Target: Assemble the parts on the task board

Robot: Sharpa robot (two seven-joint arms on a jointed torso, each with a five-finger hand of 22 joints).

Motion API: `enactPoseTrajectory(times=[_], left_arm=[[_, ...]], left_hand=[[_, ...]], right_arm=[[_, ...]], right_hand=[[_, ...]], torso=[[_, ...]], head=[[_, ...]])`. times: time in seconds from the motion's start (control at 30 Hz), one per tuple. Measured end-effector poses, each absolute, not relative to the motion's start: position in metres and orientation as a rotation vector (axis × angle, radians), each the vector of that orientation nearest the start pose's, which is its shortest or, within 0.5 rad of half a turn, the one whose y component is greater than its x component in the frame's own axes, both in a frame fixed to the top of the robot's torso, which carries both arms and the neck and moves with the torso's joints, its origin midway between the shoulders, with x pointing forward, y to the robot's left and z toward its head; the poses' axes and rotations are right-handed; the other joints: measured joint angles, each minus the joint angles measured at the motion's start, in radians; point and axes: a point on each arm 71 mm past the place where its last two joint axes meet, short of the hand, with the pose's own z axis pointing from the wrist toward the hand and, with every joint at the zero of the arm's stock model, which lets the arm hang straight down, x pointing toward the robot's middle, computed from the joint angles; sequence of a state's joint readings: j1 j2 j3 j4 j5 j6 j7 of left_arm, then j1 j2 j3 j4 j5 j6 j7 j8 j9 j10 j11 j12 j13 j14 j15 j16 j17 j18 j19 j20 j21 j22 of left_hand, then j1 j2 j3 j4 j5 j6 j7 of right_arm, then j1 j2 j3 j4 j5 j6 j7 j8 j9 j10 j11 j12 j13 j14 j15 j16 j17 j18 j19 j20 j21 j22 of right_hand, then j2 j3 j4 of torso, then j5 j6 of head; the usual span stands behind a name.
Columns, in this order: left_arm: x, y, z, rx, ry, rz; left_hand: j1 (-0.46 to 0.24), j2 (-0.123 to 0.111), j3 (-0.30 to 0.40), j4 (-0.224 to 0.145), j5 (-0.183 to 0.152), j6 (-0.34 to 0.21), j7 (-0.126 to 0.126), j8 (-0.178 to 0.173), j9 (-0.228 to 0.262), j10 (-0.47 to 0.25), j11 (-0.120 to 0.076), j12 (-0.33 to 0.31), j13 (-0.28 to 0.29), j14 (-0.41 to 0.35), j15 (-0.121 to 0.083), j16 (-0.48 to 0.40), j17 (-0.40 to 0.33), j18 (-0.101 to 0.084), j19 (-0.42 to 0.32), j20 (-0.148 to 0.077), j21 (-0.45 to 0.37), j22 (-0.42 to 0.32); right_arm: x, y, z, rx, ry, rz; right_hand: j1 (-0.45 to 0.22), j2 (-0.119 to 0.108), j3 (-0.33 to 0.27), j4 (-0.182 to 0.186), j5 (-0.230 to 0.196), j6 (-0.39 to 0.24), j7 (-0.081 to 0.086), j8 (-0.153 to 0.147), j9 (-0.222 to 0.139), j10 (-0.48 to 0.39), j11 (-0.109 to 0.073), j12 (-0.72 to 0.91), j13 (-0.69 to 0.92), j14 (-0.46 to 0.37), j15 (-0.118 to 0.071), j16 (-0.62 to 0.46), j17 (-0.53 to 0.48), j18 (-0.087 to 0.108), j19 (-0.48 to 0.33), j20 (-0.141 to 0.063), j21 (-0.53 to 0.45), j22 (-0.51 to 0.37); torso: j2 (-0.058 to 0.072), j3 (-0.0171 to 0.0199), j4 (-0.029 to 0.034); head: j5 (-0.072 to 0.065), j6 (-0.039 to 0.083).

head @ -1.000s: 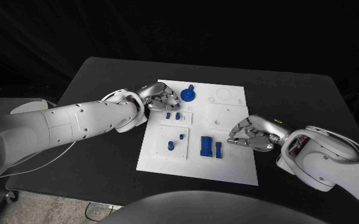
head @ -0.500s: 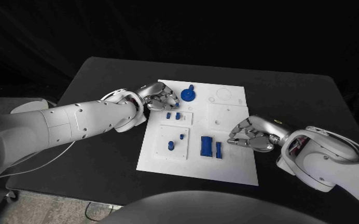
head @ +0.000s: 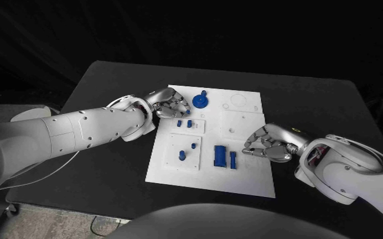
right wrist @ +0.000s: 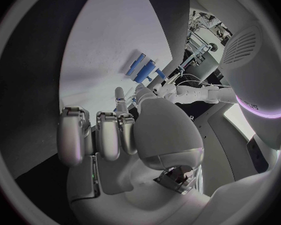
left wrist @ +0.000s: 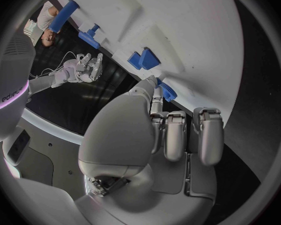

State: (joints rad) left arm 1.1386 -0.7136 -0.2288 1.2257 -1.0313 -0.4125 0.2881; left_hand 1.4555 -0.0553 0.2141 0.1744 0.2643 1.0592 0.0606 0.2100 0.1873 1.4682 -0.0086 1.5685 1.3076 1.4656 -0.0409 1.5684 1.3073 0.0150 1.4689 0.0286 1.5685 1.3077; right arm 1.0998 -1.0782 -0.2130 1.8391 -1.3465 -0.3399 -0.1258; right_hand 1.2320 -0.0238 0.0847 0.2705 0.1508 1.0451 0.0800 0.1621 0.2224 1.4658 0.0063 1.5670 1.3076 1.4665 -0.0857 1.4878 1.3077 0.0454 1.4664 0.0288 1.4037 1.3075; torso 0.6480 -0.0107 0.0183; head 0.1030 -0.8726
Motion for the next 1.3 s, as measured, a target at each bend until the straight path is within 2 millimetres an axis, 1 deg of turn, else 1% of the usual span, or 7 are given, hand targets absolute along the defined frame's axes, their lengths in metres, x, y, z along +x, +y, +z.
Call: enactPoseTrajectory(times=[0.07, 0.5, 0.57, 0.73, 0.77, 0.93, 1.3], left_arm=[[0.4900, 0.2193, -0.2815, -0.058, 1.740, -0.901], [0.4905, 0.2201, -0.2822, -0.064, 1.751, -0.894], [0.4904, 0.2201, -0.2825, -0.064, 1.753, -0.893], [0.4899, 0.2203, -0.2839, -0.067, 1.760, -0.891], [0.4897, 0.2204, -0.2843, -0.067, 1.762, -0.891], [0.4888, 0.2207, -0.2862, -0.068, 1.773, -0.890], [0.4887, 0.2215, -0.2869, -0.069, 1.780, -0.888]], left_hand=[[0.004, -0.004, -0.003, -0.003, 0.000, 0.000, 0.000, -0.002, 0.000, 0.000, 0.000, 0.000, 0.000, 0.000, 0.000, 0.000, 0.000, 0.000, 0.000, 0.000, 0.000, 0.000], [0.004, -0.004, -0.003, -0.003, 0.005, -0.007, 0.007, -0.006, 0.000, -0.004, 0.004, 0.000, 0.000, 0.000, 0.000, 0.000, 0.000, 0.000, -0.004, 0.004, 0.000, 0.000], [0.004, -0.004, -0.005, 0.000, 0.005, -0.013, 0.012, -0.007, 0.000, -0.004, 0.004, 0.000, 0.000, 0.000, 0.000, 0.000, 0.000, 0.000, -0.004, 0.004, 0.000, 0.000], [0.004, -0.004, -0.008, -0.003, 0.006, -0.023, 0.012, -0.020, -0.002, -0.004, 0.004, 0.000, 0.000, 0.001, 0.001, 0.000, 0.001, 0.000, -0.004, 0.004, 0.000, 0.000], [0.009, -0.009, -0.008, -0.003, 0.006, -0.031, 0.012, -0.024, -0.003, -0.004, 0.004, 0.000, 0.000, 0.004, 0.003, 0.000, 0.001, 0.000, -0.001, 0.006, 0.000, 0.000], [0.009, -0.009, -0.019, 0.003, 0.006, -0.052, 0.008, -0.040, -0.007, -0.004, 0.004, 0.000, 0.000, 0.004, 0.004, 0.000, 0.001, 0.000, -0.004, 0.011, 0.000, 0.000], [0.009, -0.009, -0.031, 0.014, -0.009, -0.093, 0.007, -0.063, -0.013, -0.004, 0.004, 0.000, 0.000, 0.004, 0.004, 0.000, 0.001, 0.000, -0.004, 0.011, 0.000, 0.000]], right_arm=[[0.3682, -0.2223, -0.2580, -0.037, 1.958, 0.759], [0.3680, -0.2225, -0.2585, -0.031, 1.964, 0.760], [0.3680, -0.2224, -0.2585, -0.031, 1.964, 0.760], [0.3679, -0.2225, -0.2587, -0.029, 1.965, 0.760], [0.3679, -0.2225, -0.2587, -0.029, 1.966, 0.760], [0.3678, -0.2226, -0.2588, -0.028, 1.966, 0.760], [0.3678, -0.2225, -0.2592, -0.028, 1.969, 0.759]], right_hand=[[0.000, 0.000, 0.000, 0.000, 0.000, 0.000, 0.000, 0.000, 0.000, 0.000, 0.000, 0.000, 0.000, 0.000, 0.000, 0.000, 0.000, 0.000, 0.000, 0.000, 0.000, 0.000], [0.000, 0.000, 0.000, 0.000, 0.000, 0.000, 0.000, 0.000, 0.000, 0.000, 0.000, 0.000, 0.000, 0.000, 0.000, 0.000, 0.000, 0.000, 0.000, 0.000, 0.000, 0.000], [0.000, 0.000, 0.000, 0.000, 0.000, 0.000, 0.000, 0.000, 0.000, 0.000, 0.000, 0.000, 0.000, 0.000, 0.000, 0.000, 0.000, 0.000, 0.000, 0.000, 0.000, 0.000], [0.000, 0.000, -0.003, -0.003, 0.000, 0.000, 0.000, 0.000, 0.000, 0.000, 0.000, 0.000, 0.000, 0.000, 0.000, 0.000, 0.000, 0.000, 0.000, 0.000, 0.000, 0.000], [0.000, 0.000, -0.003, -0.003, 0.000, 0.000, 0.000, 0.000, 0.000, 0.000, 0.000, 0.000, 0.000, 0.000, 0.000, 0.000, 0.000, 0.000, 0.000, 0.000, 0.000, 0.000], [0.000, 0.000, -0.003, -0.003, 0.000, 0.000, 0.000, 0.000, 0.000, 0.000, 0.000, 0.000, 0.000, 0.000, 0.000, 0.000, 0.000, 0.000, 0.000, 0.000, 0.000, 0.000], [0.000, 0.000, -0.003, -0.003, 0.000, 0.000, 0.000, 0.000, 0.000, 0.000, 0.000, 0.000, 0.000, 0.000, 0.000, 0.000, 0.000, 0.000, 0.000, 0.000, 0.000, 0.001]], torso=[[0.000, 0.0000, 0.0000], [0.000, -0.0003, 0.0000], [0.000, -0.0004, 0.0000], [0.000, -0.0002, -0.0003], [0.000, -0.0001, -0.0003], [0.000, -0.0002, -0.0003], [0.000, -0.0002, -0.0001]], head=[[0.000, 0.000], [0.000, 0.000], [0.000, 0.000], [0.000, 0.000], [0.000, 0.000], [0.001, 0.000], [0.000, 0.000]])
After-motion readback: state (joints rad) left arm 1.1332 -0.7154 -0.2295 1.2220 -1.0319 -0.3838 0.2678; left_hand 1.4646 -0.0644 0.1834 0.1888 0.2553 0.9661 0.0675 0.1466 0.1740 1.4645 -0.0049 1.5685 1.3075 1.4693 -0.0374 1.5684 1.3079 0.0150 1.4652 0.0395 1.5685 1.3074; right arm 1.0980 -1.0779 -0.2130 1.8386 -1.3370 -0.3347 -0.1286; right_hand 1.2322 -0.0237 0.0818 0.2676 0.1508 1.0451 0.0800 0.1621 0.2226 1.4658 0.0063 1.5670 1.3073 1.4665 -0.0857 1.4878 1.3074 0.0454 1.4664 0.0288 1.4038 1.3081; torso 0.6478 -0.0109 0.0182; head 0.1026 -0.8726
